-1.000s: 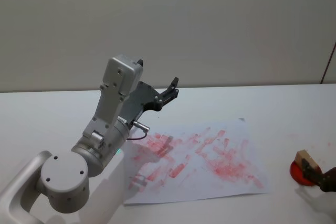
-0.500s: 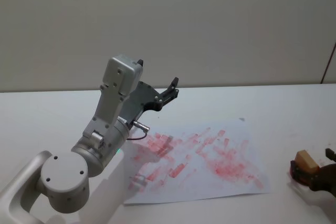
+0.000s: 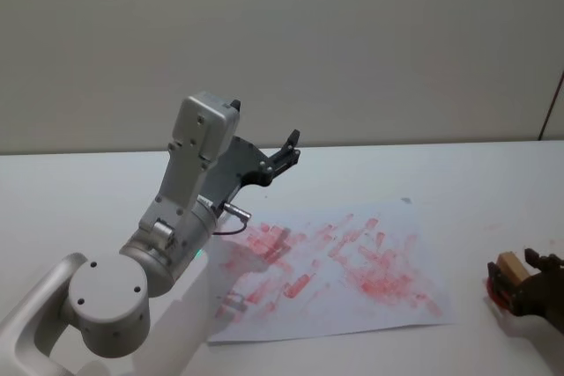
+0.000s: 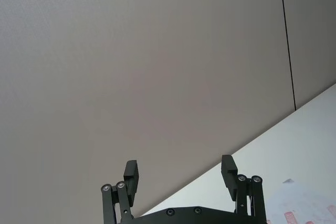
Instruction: Use the one hand to pick up the stamp and affix it onto the A4 paper.
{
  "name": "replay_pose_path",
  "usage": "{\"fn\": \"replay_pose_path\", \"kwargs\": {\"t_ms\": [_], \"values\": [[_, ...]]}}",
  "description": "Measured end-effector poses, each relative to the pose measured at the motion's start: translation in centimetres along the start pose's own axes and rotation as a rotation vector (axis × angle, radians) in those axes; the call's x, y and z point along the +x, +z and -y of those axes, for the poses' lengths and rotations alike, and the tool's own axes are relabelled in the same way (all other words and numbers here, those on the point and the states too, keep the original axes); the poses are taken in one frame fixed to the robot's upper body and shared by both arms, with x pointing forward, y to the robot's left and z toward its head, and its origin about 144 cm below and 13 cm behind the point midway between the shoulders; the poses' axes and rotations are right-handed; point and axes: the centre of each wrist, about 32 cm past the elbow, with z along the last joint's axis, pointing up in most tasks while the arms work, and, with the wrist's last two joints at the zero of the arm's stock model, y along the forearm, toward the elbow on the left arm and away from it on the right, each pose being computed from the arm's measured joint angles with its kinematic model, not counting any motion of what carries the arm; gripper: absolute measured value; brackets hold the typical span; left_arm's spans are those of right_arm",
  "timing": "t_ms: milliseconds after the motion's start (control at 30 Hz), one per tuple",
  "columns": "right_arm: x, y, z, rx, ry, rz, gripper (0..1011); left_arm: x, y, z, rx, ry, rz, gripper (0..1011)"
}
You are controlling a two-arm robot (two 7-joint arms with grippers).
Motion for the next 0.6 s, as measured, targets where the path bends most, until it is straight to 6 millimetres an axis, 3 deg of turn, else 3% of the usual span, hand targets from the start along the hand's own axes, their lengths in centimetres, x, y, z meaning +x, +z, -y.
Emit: {"fn": "replay_pose_path", "kwargs": {"t_ms": [400, 600], "values": [[-0.01, 0.06, -0.33, -0.003, 0.005, 0.004, 236, 0.0, 0.0, 0.0, 0.0, 0.0, 0.0, 1001], [0.02, 0.07, -0.32, 0.001, 0.004, 0.005, 218, 0.0, 0.0, 0.0, 0.0, 0.0, 0.0, 1001]]}}
